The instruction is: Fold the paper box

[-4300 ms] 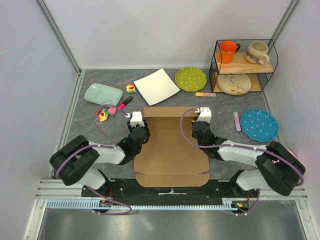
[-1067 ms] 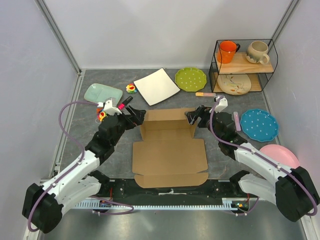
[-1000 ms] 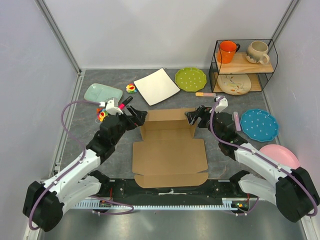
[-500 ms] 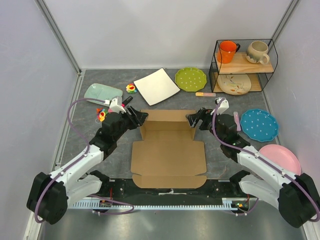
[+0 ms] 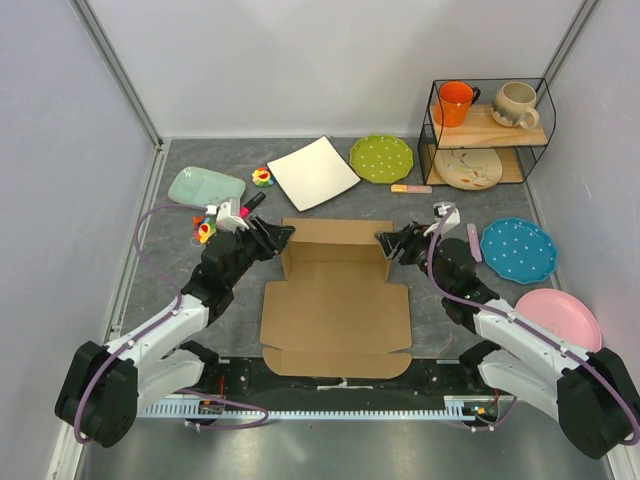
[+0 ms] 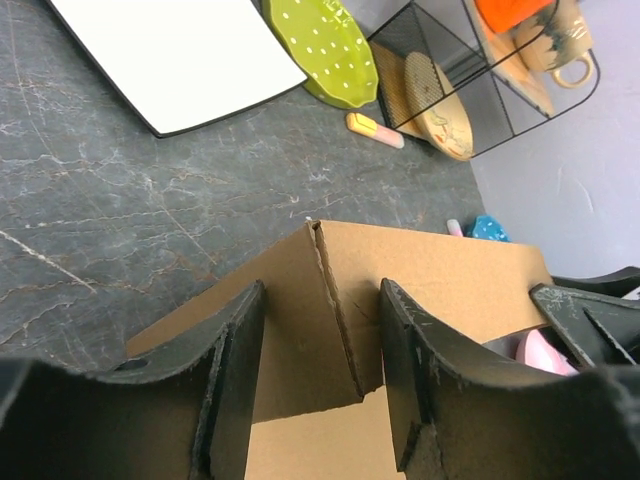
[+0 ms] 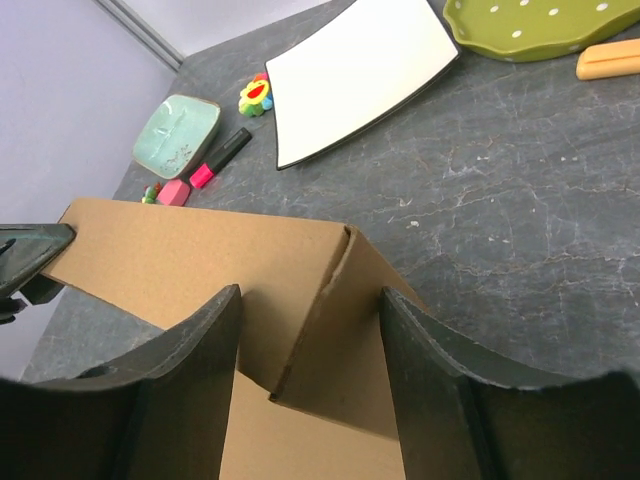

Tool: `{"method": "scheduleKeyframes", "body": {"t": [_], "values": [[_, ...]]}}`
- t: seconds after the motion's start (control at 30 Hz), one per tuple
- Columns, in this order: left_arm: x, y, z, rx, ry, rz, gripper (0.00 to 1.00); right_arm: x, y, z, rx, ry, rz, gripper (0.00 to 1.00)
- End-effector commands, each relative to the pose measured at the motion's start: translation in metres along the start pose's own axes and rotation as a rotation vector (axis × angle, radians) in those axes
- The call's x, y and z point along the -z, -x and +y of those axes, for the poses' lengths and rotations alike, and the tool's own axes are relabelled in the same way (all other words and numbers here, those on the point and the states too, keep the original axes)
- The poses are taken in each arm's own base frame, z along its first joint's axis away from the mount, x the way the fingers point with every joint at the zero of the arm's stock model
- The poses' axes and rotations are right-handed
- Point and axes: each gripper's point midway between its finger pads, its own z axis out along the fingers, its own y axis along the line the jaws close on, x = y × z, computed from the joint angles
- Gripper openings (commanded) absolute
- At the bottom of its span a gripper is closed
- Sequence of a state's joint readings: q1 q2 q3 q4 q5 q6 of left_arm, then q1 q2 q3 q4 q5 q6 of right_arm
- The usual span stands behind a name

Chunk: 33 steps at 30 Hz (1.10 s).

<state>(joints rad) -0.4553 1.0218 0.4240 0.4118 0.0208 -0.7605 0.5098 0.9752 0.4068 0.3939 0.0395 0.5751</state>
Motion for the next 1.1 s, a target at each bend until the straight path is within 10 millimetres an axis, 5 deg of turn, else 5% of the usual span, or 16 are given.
{"method": "scheduleKeyframes", "body": {"t": [0.0, 0.33, 0.57, 0.7, 0.83, 1.07], "values": [[0.019, -0.062, 0.048, 0.054, 0.102, 0.156, 0.42, 0.022, -0.071, -0.057, -0.012, -0.150, 0.144, 0.58], [0.040, -0.101, 0.082, 0.110, 0.157, 0.199, 0.35, 0.044, -0.118, -0.082, -0.173, -0.221, 0.201, 0.47], [0.042, -0.119, 0.098, 0.120, 0.201, 0.245, 0.34, 0.051, -0.139, -0.091, -0.248, -0.300, 0.256, 0.56], [0.040, -0.107, 0.088, 0.110, 0.181, 0.219, 0.36, 0.047, -0.118, -0.084, -0.223, -0.303, 0.220, 0.64], [0.036, -0.071, 0.065, 0.074, 0.152, 0.135, 0.47, 0.043, -0.072, -0.065, -0.167, -0.279, 0.137, 0.78], [0.030, -0.026, 0.026, 0.044, 0.099, 0.077, 0.61, 0.039, -0.027, -0.041, -0.121, -0.234, 0.062, 0.87]]}}
